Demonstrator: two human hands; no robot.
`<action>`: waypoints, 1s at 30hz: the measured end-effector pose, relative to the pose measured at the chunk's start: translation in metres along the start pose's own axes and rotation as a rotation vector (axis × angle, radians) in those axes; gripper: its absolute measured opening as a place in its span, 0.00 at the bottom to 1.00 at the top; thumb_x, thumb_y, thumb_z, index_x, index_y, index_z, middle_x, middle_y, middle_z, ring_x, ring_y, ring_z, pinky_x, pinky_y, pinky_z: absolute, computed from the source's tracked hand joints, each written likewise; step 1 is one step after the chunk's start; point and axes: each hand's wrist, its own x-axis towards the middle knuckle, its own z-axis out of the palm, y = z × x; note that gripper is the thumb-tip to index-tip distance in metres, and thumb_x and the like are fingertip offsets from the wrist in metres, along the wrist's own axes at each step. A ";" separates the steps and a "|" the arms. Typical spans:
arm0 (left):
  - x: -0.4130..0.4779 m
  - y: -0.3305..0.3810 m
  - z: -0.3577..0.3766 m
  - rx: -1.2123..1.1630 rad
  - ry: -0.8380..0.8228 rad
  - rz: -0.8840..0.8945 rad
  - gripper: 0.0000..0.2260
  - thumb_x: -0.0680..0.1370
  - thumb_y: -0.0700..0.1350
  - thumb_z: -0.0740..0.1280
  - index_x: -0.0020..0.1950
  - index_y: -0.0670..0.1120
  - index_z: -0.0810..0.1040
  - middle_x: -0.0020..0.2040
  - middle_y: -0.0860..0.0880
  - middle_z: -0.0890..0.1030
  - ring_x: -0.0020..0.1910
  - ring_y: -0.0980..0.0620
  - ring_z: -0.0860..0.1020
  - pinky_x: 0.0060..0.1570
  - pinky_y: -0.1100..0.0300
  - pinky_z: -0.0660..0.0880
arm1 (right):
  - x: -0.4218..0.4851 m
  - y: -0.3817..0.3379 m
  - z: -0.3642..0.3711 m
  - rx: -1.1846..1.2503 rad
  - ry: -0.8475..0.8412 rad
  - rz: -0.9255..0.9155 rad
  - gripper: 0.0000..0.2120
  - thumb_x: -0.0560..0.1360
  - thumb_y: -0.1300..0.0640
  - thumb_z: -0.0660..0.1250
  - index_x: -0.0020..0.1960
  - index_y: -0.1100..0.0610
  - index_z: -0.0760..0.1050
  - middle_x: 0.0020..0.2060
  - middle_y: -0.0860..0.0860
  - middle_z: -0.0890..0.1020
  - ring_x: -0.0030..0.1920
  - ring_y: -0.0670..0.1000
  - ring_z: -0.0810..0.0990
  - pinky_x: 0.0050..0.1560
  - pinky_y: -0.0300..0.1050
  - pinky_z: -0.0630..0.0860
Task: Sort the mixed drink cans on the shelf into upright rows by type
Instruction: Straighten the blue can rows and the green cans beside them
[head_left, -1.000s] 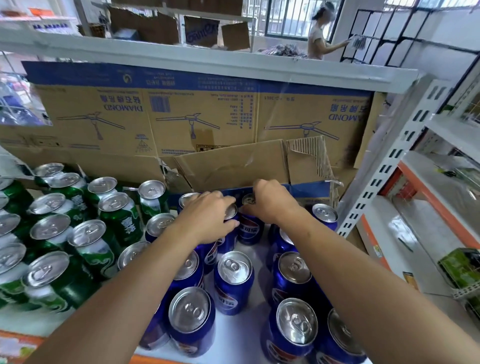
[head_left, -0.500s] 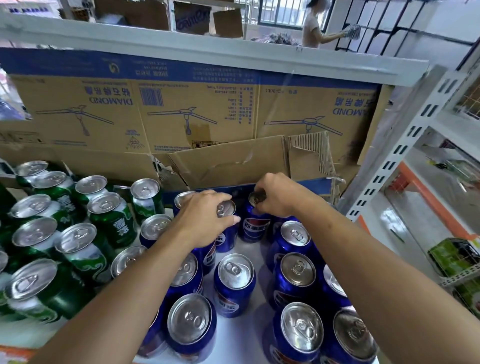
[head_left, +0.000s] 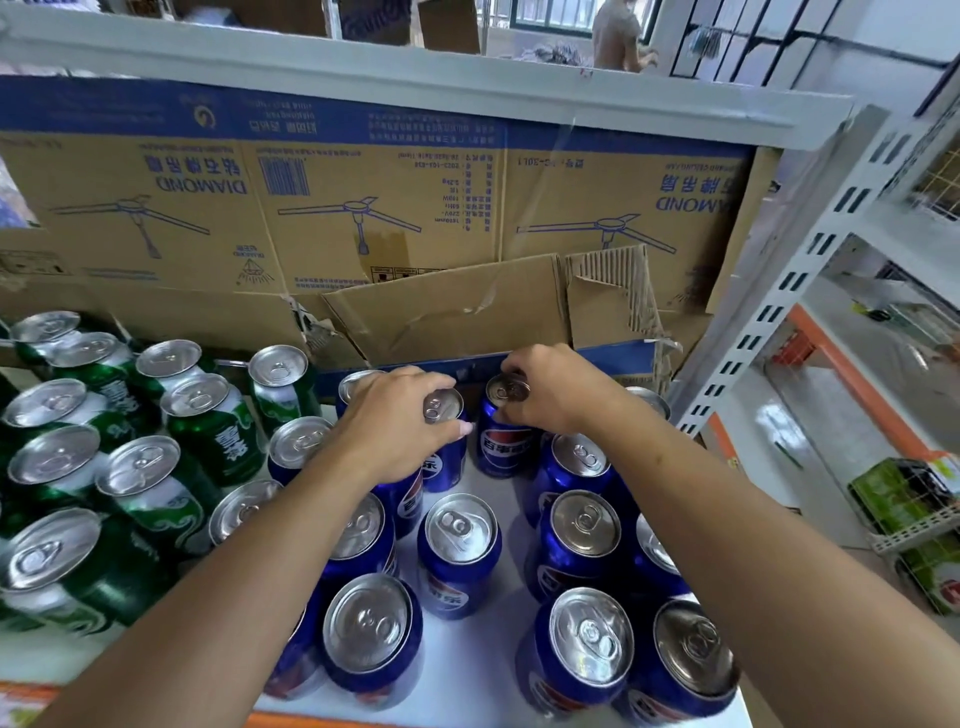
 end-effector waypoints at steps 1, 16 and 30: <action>0.000 0.000 0.000 0.003 -0.002 -0.001 0.27 0.71 0.62 0.70 0.68 0.53 0.74 0.65 0.51 0.76 0.63 0.46 0.73 0.64 0.48 0.68 | 0.000 0.001 0.001 -0.012 -0.001 -0.002 0.24 0.71 0.47 0.73 0.64 0.55 0.74 0.56 0.54 0.80 0.53 0.55 0.78 0.47 0.47 0.76; 0.001 -0.001 0.001 0.016 -0.002 -0.005 0.28 0.71 0.63 0.69 0.68 0.54 0.74 0.64 0.51 0.76 0.63 0.46 0.73 0.62 0.47 0.69 | -0.005 0.008 0.011 0.034 0.106 0.015 0.18 0.71 0.46 0.73 0.57 0.55 0.78 0.50 0.53 0.81 0.51 0.55 0.79 0.47 0.50 0.78; 0.000 -0.003 0.001 -0.034 0.030 0.045 0.20 0.77 0.60 0.64 0.65 0.52 0.78 0.62 0.51 0.79 0.61 0.47 0.75 0.64 0.48 0.69 | -0.026 -0.011 0.002 0.003 0.186 -0.003 0.15 0.73 0.46 0.71 0.52 0.55 0.75 0.50 0.54 0.80 0.46 0.54 0.77 0.42 0.46 0.74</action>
